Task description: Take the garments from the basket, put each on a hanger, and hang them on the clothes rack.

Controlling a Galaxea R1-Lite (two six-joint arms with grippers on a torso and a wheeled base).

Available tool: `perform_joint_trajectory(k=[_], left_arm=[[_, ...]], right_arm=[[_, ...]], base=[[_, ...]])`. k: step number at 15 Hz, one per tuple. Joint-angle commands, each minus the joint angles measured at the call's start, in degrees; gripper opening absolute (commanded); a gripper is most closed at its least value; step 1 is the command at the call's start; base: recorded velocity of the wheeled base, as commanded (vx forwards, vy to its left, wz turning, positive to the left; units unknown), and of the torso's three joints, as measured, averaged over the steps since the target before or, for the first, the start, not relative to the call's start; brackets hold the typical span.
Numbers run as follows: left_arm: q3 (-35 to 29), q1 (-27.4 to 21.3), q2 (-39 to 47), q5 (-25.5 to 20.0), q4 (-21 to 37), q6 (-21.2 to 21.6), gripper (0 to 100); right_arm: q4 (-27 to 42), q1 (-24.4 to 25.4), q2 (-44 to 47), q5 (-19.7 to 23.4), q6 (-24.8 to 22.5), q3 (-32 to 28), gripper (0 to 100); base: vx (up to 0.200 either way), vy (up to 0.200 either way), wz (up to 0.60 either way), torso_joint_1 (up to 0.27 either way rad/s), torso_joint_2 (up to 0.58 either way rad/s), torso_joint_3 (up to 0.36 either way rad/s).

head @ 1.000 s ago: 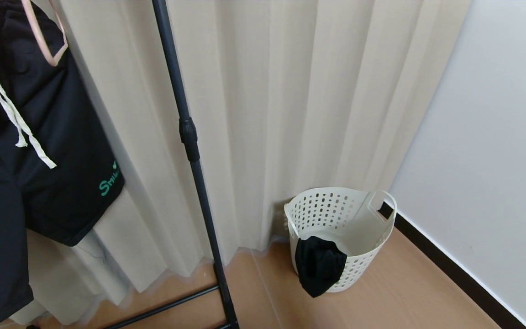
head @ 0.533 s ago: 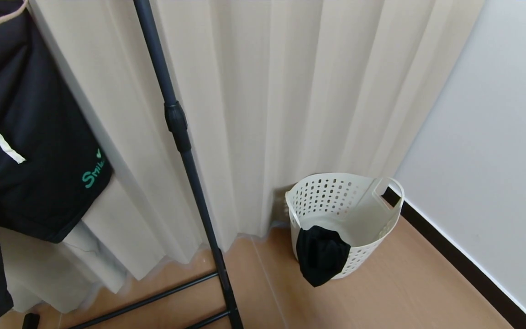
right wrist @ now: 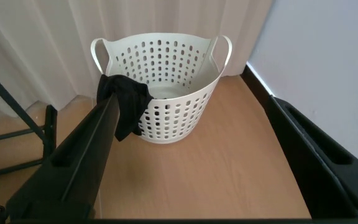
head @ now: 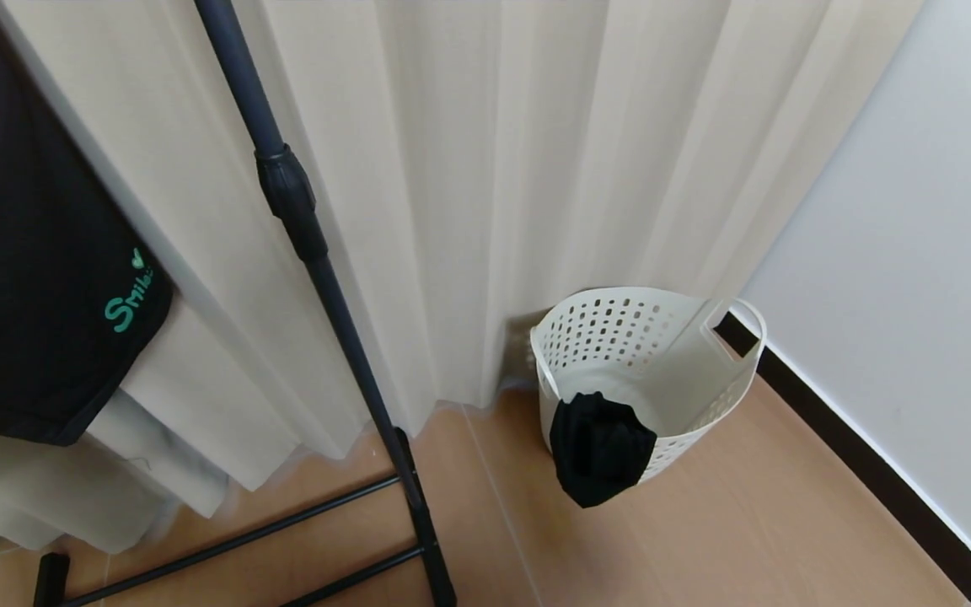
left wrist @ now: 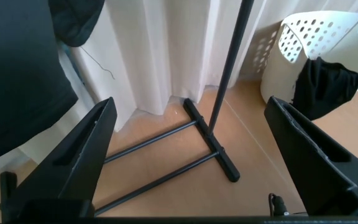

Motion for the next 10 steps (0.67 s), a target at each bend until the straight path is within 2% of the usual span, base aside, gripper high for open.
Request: perform_joint_trajectory(k=[1, 10], left_arm=[[0.0, 0.0, 0.1, 0.0, 0.0, 0.1, 100], [0.0, 0.0, 0.1, 0.0, 0.0, 0.1, 100]], right_arm=[[-0.1, -0.1, 0.1, 0.0, 0.0, 0.0, 100], [-0.1, 0.0, 0.1, 0.0, -0.1, 0.0, 100]], base=[[0.000, 0.000, 0.00, 0.002, 0.00, -0.203], [0.000, 0.000, 0.00, 0.003, 0.00, -0.203]])
